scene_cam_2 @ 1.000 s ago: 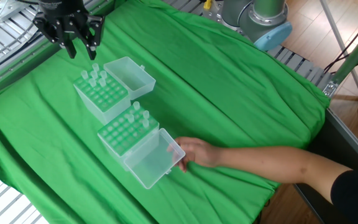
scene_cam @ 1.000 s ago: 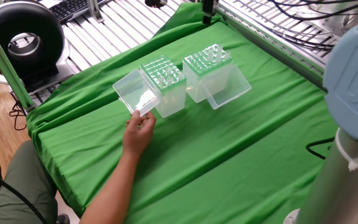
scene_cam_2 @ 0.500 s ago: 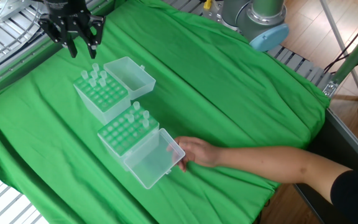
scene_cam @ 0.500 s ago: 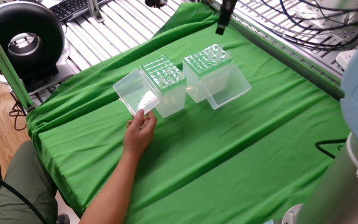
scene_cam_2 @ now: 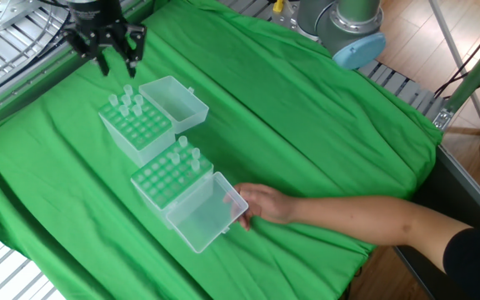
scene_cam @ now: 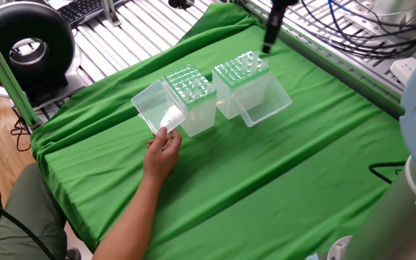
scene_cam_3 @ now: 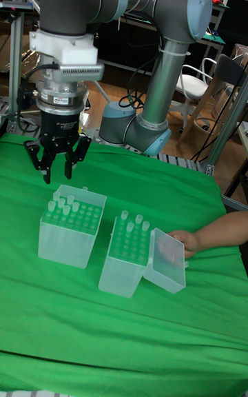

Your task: Insert a large pipette tip into the holder for large pipette tips

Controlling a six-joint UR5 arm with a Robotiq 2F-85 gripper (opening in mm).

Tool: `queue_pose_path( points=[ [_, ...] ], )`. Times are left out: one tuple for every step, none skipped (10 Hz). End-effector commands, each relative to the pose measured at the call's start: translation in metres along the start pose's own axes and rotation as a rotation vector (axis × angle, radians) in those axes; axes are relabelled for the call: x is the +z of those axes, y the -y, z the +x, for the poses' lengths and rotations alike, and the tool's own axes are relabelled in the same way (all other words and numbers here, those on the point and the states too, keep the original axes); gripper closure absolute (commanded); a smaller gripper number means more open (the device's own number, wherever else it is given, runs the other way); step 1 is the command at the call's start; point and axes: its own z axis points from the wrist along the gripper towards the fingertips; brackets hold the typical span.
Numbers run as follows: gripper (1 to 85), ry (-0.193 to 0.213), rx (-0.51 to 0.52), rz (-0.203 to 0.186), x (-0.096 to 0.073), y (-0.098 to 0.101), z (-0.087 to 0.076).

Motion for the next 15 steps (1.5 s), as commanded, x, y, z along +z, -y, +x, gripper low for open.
queue_pose_path(
  points=[
    [39.0,-0.143,0.072,-0.029,0.000,-0.008,0.039],
    [39.0,-0.121,0.085,-0.023,0.000,-0.007,0.034],
    [39.0,-0.087,0.087,-0.015,0.006,-0.003,0.023],
    [39.0,-0.068,0.085,-0.009,0.016,0.002,0.011],
    [39.0,-0.060,0.085,-0.003,0.021,0.005,0.005],
    [39.3,-0.058,0.083,-0.002,0.021,0.005,0.003],
    [39.3,-0.055,0.083,-0.002,0.022,0.005,0.002],
    [39.3,-0.051,0.081,0.000,0.023,0.004,0.002],
    [39.3,-0.050,0.085,0.001,0.025,0.004,0.001],
    [40.7,-0.049,0.095,0.003,0.027,0.003,-0.001],
    [42.3,-0.047,0.100,0.006,0.029,0.003,-0.002],
    [43.7,-0.044,0.100,0.009,0.031,0.005,-0.003],
    [44.0,-0.041,0.103,0.007,0.033,0.004,-0.005],
    [44.0,-0.042,0.107,0.009,0.034,0.004,-0.006],
    [44.0,-0.035,0.104,0.012,0.036,0.005,-0.008]
  ],
)
